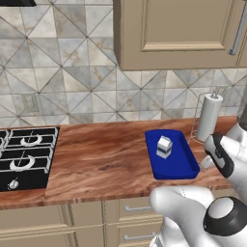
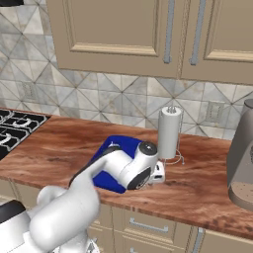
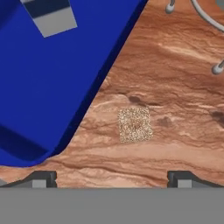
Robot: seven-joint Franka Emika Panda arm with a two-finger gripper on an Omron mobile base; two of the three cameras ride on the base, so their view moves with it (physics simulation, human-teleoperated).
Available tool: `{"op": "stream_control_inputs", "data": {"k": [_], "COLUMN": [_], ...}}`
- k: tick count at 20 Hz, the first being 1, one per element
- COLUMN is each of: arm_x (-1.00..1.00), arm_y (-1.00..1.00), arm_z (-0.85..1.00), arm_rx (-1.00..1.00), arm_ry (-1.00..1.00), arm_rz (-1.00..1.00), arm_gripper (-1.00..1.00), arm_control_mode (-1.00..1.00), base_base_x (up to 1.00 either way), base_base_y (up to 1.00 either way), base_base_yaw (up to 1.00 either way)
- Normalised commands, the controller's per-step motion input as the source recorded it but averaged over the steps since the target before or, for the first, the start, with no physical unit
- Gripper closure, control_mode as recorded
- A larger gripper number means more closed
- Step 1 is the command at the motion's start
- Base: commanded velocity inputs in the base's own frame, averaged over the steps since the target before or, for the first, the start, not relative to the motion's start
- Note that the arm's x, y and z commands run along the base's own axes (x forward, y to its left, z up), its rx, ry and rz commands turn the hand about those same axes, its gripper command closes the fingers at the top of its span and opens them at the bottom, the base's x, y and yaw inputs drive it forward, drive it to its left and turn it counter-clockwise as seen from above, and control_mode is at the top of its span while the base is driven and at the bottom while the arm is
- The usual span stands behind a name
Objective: Take out the milk from the fridge and place it on the tray on the counter. Then take the sugar cube near the tray and place it in the tray.
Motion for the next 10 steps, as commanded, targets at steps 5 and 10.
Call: {"op": "stream_control_inputs", "data": {"k": [5,10], "arm_x": [0.27,0.15], "arm_y": [0.0,-0.02], "arm_z": [-0.2,0.0], "arm_rx": [0.04,0.0], "arm_ry": [0.0,0.0], "arm_rz": [0.0,0.0], "arm_gripper": [-1.0,-1.0], "arm_control_mode": [-1.0,-1.0], "base_base_x": [0.0,0.0], "base_base_y": [0.0,0.0], "base_base_yaw": [0.0,0.0]}}
